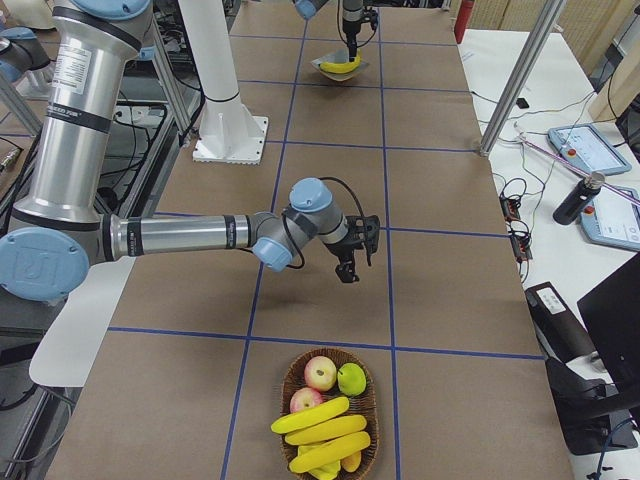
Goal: Transfer all bananas from basket to plate
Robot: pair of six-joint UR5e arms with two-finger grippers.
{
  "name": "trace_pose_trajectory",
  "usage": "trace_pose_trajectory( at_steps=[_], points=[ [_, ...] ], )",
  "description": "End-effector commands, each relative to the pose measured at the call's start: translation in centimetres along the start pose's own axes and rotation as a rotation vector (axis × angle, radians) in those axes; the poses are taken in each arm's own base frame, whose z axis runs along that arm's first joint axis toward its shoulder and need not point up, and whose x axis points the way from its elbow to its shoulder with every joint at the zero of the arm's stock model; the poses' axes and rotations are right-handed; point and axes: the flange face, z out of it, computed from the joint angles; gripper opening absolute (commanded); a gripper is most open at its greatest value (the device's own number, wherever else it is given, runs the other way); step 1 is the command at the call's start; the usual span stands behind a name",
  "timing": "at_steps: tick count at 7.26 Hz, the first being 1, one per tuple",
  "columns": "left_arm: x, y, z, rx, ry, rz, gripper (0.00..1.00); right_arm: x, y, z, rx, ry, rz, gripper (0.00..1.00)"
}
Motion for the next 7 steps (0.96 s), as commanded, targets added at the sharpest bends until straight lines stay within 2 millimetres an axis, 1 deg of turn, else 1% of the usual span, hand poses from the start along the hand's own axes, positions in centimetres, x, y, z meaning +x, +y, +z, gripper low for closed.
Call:
trace_pose_trajectory(
  at_steps=[1, 2, 3, 4, 5, 6, 7],
  points=[
    [0.2, -0.1, 0.1, 0.001, -0.003, 0.001, 1.00, 11.3, 0.7, -1.6, -0.054, -0.003, -0.070, 1.00],
    [0.3, -0.1, 0.1, 0.001, -0.003, 0.001, 1.00, 16.2, 2.2, -1.8, -0.070, 0.006, -0.089, 1.00],
    [0.3, -0.1, 0.2, 0.001, -0.004, 0.001, 1.00, 21.2, 4.3, -2.4, -0.069, 0.039, -0.142, 1.00],
    [0.3, -0.2, 0.2, 0.001, -0.006, 0.000, 1.00, 24.6, 5.8, -2.6, -0.073, 0.060, -0.177, 1.00],
    [0.4, -0.1, 0.2, 0.001, -0.005, -0.018, 1.00, 26.8, 7.6, -1.8, -0.105, 0.061, -0.186, 1.00],
    [0.6, -0.2, 0.1, 0.002, -0.004, -0.036, 1.00, 28.3, 8.9, -0.8, -0.135, 0.068, -0.173, 1.00],
    [0.7, -0.2, 0.1, 0.004, -0.003, -0.035, 1.00, 28.8, 9.1, -0.5, -0.144, 0.073, -0.224, 1.00]
  ],
)
